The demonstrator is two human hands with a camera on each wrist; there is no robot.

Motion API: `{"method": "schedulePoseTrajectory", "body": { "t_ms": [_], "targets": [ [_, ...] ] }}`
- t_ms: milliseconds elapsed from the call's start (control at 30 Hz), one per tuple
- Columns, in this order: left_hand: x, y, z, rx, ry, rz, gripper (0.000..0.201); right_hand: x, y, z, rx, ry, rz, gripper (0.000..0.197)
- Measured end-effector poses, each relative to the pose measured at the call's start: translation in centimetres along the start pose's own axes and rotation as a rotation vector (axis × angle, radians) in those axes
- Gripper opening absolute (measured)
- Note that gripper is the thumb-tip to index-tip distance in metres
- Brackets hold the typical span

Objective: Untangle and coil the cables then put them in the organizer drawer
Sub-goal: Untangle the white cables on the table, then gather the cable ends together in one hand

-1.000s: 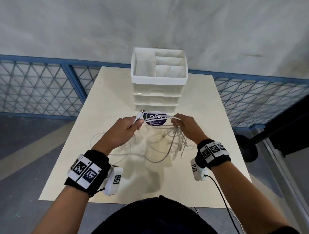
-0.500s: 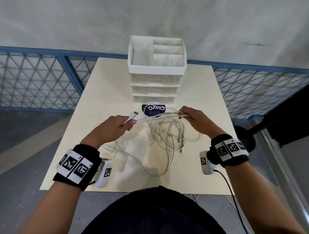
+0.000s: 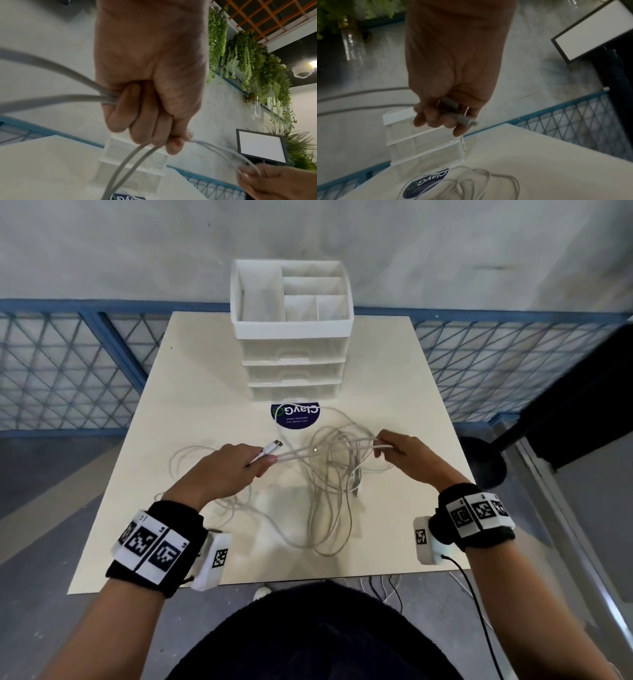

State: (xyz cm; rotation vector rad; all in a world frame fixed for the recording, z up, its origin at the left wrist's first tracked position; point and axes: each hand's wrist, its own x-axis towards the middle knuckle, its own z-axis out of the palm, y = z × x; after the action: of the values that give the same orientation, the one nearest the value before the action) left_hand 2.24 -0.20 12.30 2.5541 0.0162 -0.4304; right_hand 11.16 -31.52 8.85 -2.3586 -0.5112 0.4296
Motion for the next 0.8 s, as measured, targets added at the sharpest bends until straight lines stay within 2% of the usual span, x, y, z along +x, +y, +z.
{"method": "schedulePoseTrajectory", "body": {
  "t_ms": [67, 167, 233, 333, 367, 567, 633, 733, 800],
  "targets": [
    [-0.5, -0.4, -0.2, 0.031, -0.070, -0.022, 0.043, -0.5, 0.3, 0.7, 0.034, -0.122, 0.033, 0.022],
    [-1.3, -0.4, 0.3, 0.127, -0.185, -0.058, 0.044, -1.7, 0.5, 2.4, 0.139, -0.307, 0.101, 0.033],
    [-1.7, -0.3, 1.4, 0.177, -0.242, -0.097, 0.044, -2.4, 1.1, 3.7, 0.093, -0.340, 0.169, 0.033],
    [-2.0, 0.4, 3.9, 0.170, -0.314, -0.101, 0.041, -2.8, 3.1, 5.3, 0.049, -0.193, 0.299, 0.056],
    [-2.1, 0.8, 4.9, 0.160, -0.336, -0.092, 0.040, -2.9, 4.0, 5.7, 0.022, -0.150, 0.334, 0.058],
    [-2.8, 2.3, 10.3, 0.241, -0.418, -0.081, 0.048, -3.8, 7.2, 7.6, -0.304, -0.207, 0.405, 0.041],
    [-2.9, 2.7, 10.8, 0.242, -0.393, -0.080, 0.048, -3.4, 7.4, 8.2, -0.325, -0.094, 0.376, 0.031],
    [-2.7, 3.1, 10.8, 0.234, -0.339, -0.068, 0.047, -1.4, 6.0, 8.0, -0.230, 0.111, 0.256, 0.022],
    [-2.4, 3.1, 10.8, 0.204, -0.328, -0.071, 0.046, 1.0, 4.7, 7.8, -0.218, 0.138, 0.178, 0.018]
  ]
}}
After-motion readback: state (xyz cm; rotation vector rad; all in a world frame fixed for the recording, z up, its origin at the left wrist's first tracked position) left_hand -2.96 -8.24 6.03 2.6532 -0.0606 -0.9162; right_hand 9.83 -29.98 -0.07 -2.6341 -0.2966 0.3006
